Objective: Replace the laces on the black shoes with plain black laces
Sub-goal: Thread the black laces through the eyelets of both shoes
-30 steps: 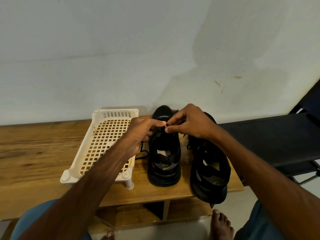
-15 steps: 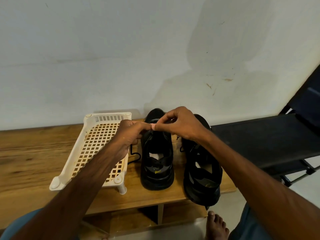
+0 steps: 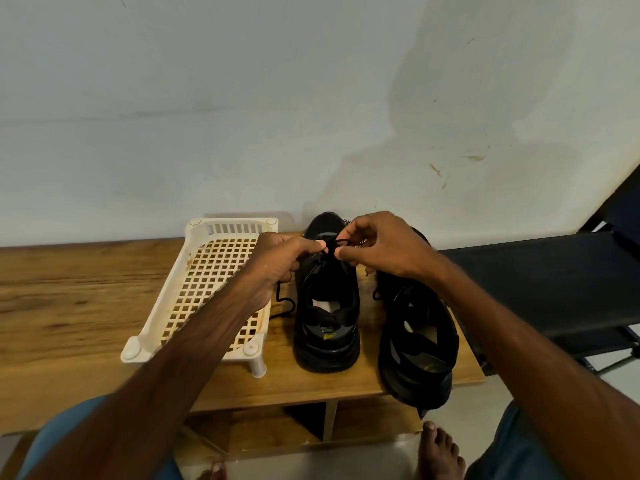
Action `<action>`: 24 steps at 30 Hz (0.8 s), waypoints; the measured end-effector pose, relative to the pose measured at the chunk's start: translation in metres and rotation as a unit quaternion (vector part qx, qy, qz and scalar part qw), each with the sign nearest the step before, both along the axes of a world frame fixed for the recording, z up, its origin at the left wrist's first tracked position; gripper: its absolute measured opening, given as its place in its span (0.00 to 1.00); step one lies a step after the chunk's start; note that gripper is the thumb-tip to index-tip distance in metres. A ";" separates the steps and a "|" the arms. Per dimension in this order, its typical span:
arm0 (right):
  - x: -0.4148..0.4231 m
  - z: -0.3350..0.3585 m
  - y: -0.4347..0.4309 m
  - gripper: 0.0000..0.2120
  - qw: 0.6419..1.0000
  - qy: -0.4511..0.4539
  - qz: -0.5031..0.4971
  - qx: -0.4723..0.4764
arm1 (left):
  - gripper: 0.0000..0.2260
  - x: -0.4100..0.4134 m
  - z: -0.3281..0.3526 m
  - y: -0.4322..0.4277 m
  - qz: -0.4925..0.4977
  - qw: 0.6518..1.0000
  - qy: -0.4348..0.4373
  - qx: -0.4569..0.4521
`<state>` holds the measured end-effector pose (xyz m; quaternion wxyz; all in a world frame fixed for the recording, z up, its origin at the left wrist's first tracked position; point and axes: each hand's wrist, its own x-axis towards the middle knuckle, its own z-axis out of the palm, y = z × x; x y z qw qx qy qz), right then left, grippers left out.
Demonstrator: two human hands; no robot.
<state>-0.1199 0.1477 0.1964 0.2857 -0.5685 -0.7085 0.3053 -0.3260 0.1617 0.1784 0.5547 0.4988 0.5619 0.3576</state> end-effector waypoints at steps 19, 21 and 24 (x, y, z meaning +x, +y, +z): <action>-0.010 0.001 0.001 0.10 0.992 -0.083 0.048 0.078 | 0.04 0.001 -0.002 -0.001 -0.013 0.998 0.028 0.055; -0.011 0.003 0.003 0.08 0.993 -0.088 0.043 0.073 | 0.04 0.000 -0.003 0.000 -0.013 0.997 0.033 0.064; -0.007 0.004 0.005 0.06 0.991 -0.108 0.036 0.068 | 0.05 -0.001 -0.004 0.002 -0.010 0.997 0.037 0.071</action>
